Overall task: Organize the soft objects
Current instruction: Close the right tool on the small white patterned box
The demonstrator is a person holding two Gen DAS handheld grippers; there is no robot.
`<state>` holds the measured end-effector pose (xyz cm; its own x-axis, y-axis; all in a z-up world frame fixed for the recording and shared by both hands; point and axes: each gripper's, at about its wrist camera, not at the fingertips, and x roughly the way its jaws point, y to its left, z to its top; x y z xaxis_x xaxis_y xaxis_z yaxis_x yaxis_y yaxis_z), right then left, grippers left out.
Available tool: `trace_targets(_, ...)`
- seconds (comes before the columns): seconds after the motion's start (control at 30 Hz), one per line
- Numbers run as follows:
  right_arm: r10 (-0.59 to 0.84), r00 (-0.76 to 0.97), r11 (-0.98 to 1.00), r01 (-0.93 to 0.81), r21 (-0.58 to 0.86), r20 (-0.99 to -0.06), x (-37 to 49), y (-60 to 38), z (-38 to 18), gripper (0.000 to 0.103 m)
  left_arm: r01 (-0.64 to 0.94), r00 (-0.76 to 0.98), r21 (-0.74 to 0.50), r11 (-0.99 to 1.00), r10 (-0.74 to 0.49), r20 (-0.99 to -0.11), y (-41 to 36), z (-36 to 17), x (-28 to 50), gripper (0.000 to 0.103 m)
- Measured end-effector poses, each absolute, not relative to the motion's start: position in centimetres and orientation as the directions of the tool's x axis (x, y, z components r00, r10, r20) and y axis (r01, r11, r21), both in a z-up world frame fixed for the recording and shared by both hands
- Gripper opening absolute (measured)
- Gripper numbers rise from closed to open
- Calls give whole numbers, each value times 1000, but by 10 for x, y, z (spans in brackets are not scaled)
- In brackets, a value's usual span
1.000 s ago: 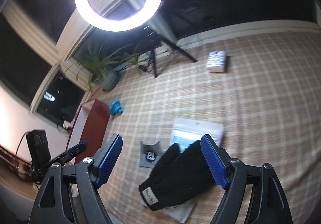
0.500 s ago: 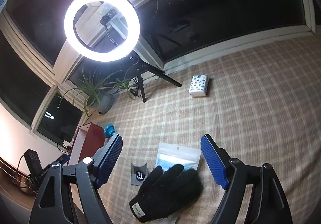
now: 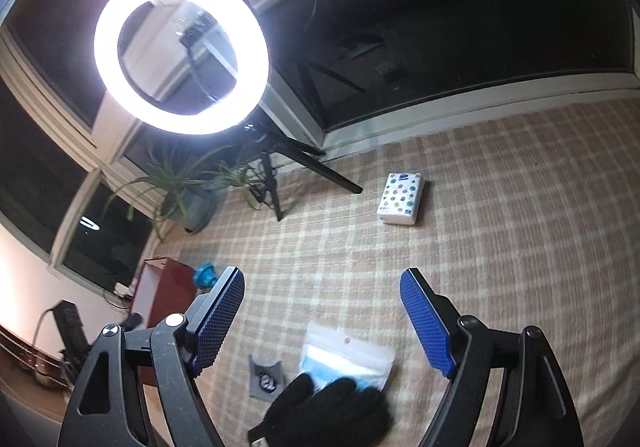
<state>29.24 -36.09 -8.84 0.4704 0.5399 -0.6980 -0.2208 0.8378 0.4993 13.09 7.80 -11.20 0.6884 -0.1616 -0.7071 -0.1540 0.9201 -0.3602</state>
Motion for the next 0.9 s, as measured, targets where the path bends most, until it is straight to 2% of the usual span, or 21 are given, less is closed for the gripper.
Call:
trace_targets(0.1,535,453,838,-184,513,-713,322,-365,-105,76,-164,698,-354,921,-146,-701,81,-107,137,53)
trace_targets(0.17,532,442,838,-151,525,-722,344,-369,-118,66,-160,708,-339,927,-131,-694,77,-105,138,53)
trace_targets(0.23,530,427,837,-119,535,-733,366,-372,-130,46,-159,703,-330,930,-128,-699,71,-108,141,53)
trace_targets(0.4,510,395,850,-93,519,-764,417,-365,-160,37,-178,679,-332,926,-129,-723,58,-123,156,52)
trace_targets(0.67,429,341,895,-34,445,-836,486,-356,-209,35,-157,658,-321,934,-144,-739,29,-128,189,52)
trace_targets(0.9,423,278,900,-15,437,-862,512,-345,-242,35,-171,651,-302,938,-122,-749,26,-134,208,52)
